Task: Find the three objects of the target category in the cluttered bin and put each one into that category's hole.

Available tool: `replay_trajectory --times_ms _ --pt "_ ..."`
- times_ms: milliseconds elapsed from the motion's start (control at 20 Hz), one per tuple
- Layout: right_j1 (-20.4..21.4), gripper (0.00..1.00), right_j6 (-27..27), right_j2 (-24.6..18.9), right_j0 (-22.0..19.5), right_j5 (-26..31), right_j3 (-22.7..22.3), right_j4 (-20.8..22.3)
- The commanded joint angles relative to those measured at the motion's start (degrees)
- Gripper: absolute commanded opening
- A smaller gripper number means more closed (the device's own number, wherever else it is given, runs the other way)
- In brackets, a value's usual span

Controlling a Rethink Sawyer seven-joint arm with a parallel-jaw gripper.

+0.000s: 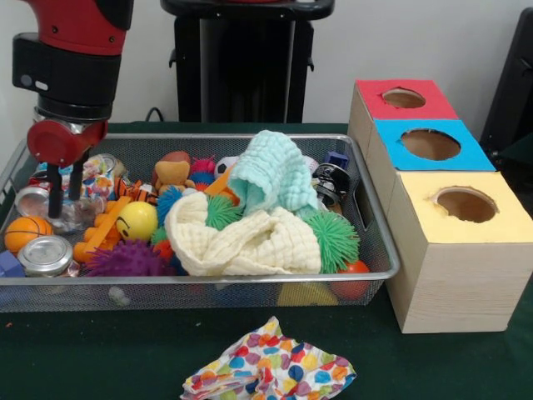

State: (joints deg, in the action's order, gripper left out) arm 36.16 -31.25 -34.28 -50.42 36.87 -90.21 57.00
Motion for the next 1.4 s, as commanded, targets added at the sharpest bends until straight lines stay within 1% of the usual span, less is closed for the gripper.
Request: replay_trajectory --times_ms 50,150,300,400,750,1000,1300,1400 --pt "0.98 1.00 18.32 -0.95 -1.71 5.90 -0.50 2.15" --pt "1.19 1.00 18.28 -0.99 -2.29 5.32 -1.49 2.10" --pt "-0.98 1.00 17.50 -0.85 -2.55 3.89 -1.23 2.99" --pt "-1.52 1.00 16.86 -0.63 -2.71 3.21 -1.57 3.46" --pt "-0.57 1.00 17.82 -0.59 -3.90 3.88 -3.17 3.19" --pt "0.61 1.00 16.77 -1.09 -4.53 3.86 -5.90 2.01" --pt "1.26 1.00 15.31 -1.19 -4.99 3.28 -8.01 1.91" --pt "1.22 1.00 14.42 -0.90 -5.01 2.33 -8.84 2.61"
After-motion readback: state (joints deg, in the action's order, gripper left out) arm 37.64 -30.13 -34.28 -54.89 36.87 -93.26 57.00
